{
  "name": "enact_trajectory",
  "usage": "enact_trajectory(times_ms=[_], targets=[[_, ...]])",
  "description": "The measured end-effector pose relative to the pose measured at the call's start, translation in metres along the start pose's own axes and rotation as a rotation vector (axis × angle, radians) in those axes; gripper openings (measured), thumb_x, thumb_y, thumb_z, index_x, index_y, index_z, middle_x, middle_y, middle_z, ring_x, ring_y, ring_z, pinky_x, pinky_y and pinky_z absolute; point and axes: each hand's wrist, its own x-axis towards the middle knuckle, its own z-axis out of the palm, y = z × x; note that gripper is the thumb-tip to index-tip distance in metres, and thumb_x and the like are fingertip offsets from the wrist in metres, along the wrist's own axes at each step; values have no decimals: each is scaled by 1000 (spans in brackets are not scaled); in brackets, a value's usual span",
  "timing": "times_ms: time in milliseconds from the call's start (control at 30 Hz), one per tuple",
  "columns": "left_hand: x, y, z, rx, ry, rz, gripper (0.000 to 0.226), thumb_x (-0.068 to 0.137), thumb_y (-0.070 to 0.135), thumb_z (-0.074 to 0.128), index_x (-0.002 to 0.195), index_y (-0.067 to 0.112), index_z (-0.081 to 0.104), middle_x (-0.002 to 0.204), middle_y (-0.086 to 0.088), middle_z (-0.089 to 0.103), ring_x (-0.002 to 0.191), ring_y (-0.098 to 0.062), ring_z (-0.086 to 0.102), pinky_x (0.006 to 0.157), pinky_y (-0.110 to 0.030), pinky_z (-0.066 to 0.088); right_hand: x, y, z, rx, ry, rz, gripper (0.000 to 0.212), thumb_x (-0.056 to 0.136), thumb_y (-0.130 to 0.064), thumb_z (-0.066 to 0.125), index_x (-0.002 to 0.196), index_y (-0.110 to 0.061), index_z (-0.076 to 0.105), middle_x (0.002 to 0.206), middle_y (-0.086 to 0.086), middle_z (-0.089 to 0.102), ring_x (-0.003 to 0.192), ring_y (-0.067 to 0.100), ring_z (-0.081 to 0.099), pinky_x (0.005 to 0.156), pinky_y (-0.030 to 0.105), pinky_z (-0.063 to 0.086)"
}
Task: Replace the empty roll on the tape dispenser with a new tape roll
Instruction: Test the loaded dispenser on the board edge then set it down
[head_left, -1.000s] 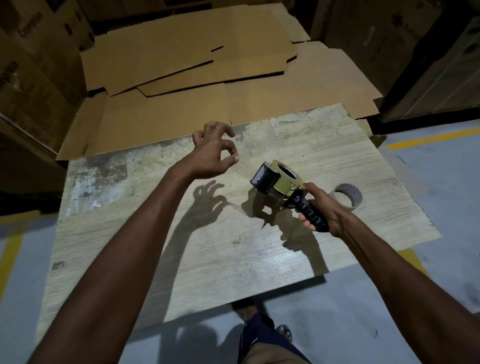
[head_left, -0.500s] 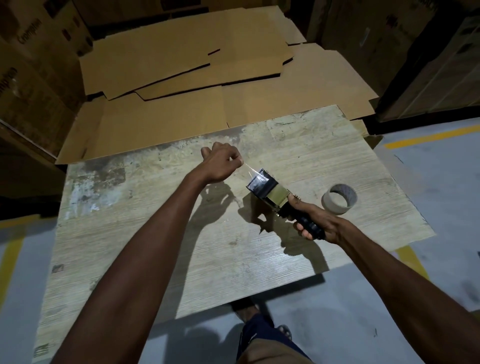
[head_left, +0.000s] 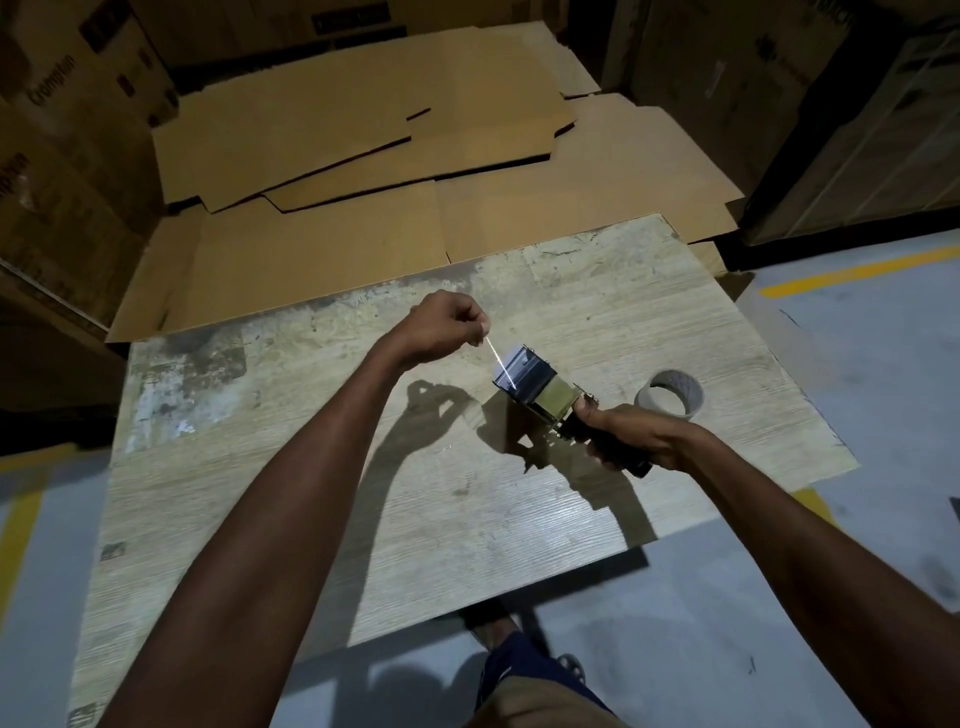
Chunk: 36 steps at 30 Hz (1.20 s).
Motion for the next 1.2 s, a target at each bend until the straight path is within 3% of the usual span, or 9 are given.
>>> enact_trajectory(times_ms=[100, 233, 433, 600, 767, 867, 1000, 1133, 1200], targets=[[1, 0, 2, 16, 28, 22, 8, 97, 11, 67, 95, 7, 73, 87, -5, 74, 82, -15, 70, 82, -37, 57, 3, 3, 2, -27, 86, -23, 78, 84, -80, 48, 100, -7, 71, 85, 8, 63, 70, 17, 55, 65, 32, 47], [0, -1, 3, 42, 29, 20, 7, 96, 15, 69, 94, 12, 74, 87, -1, 75, 83, -14, 71, 91, -50, 58, 4, 9, 8, -59, 144, -42, 77, 84, -84, 46, 94, -11, 66, 79, 5, 60, 62, 13, 51, 57, 27, 45], [-2, -15, 10, 68, 44, 0, 13, 82, 42, 66, 81, 31, 73, 79, 13, 75, 85, -13, 72, 105, -68, 40, 4, 13, 10, -92, 147, -76, 81, 80, -86, 48, 94, -8, 64, 76, 6, 61, 63, 14, 54, 58, 27, 47], [-4, -18, 16, 68, 112, 21, 11, 93, 29, 67, 84, 26, 72, 78, 10, 75, 88, -13, 71, 107, -64, 38, 4, 15, 7, -94, 140, -95, 101, 76, -92, 48, 105, 2, 70, 75, 6, 59, 62, 16, 52, 57, 28, 45], [-3, -20, 19, 68, 180, 36, 12, 97, 24, 65, 86, 23, 72, 81, 7, 75, 92, -14, 70, 109, -60, 33, 4, 5, 8, -90, 132, -71, 86, 73, -95, 47, 88, -12, 64, 69, 2, 57, 56, 12, 49, 55, 27, 42], [-3, -18, 21, 84, 209, 47, 12, 98, 22, 65, 88, 21, 72, 84, 5, 75, 95, -16, 69, 106, -49, 27, 4, -1, 8, -118, 123, -19, 86, 71, -98, 45, 83, -14, 61, 63, 0, 53, 51, 11, 45, 52, 26, 40], [-5, -12, 24, 119, 241, 65, 14, 99, 21, 64, 88, 20, 71, 86, 4, 74, 95, -16, 66, 96, -37, 13, 4, -10, 6, -133, 85, 54, 103, 59, -108, 38, 99, -17, 66, 60, 1, 45, 49, 12, 37, 50, 27, 33], [0, -11, 27, 137, 239, 67, 13, 99, 19, 64, 88, 19, 71, 86, 3, 74, 96, -16, 65, 96, -37, 14, 3, -16, 5, -127, 71, 84, 97, 66, -106, 32, 95, -19, 62, 59, 1, 40, 48, 12, 32, 50, 26, 30], [2, -12, 29, 140, 234, 58, 13, 99, 20, 65, 88, 19, 72, 87, 3, 74, 97, -16, 65, 95, -37, 14, 4, -14, 4, -127, 71, 87, 107, 62, -108, 32, 102, -14, 65, 59, 2, 42, 49, 13, 34, 51, 27, 31]])
